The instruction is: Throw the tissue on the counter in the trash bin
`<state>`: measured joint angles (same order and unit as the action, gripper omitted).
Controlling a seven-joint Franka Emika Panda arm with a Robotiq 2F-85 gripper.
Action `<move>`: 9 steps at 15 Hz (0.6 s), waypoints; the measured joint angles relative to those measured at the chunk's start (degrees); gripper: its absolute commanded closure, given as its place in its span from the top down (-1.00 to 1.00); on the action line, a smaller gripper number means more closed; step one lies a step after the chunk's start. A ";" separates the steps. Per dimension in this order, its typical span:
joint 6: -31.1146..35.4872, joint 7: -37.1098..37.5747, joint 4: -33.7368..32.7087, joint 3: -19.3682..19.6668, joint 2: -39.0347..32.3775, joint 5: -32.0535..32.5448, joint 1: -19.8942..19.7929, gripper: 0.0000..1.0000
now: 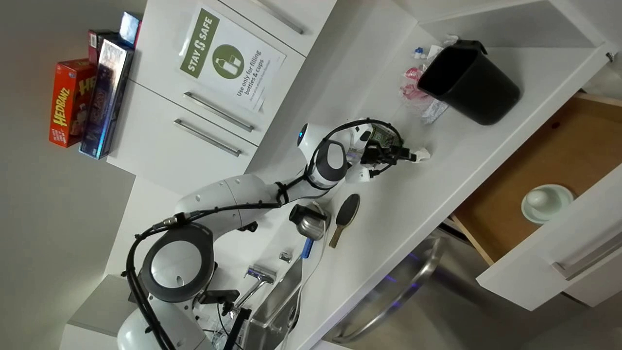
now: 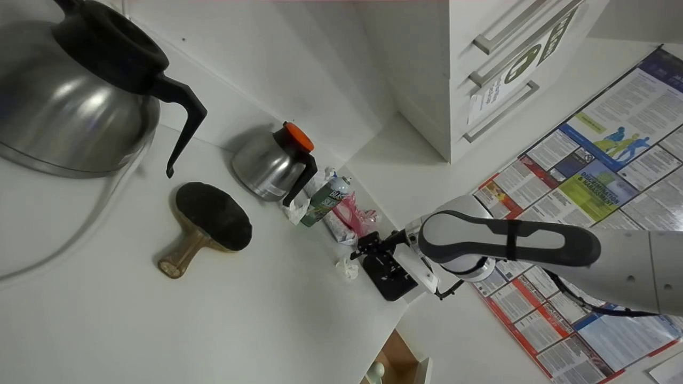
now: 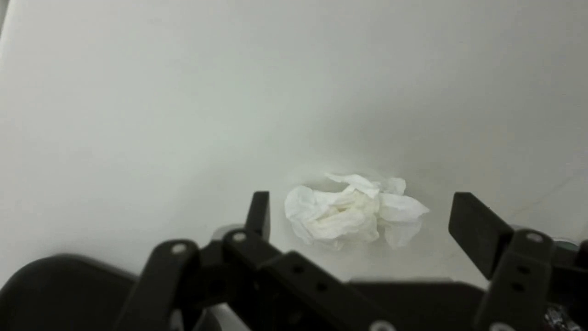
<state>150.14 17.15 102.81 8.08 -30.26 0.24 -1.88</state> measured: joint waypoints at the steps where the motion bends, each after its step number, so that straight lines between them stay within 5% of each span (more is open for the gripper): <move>1: 0.00 0.03 -0.44 0.14 -0.23 0.00 0.12 1.00; 9: 0.22 0.11 -3.63 0.57 -3.20 0.00 0.21 1.00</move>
<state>150.37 17.26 99.19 8.65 -33.47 0.24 -1.67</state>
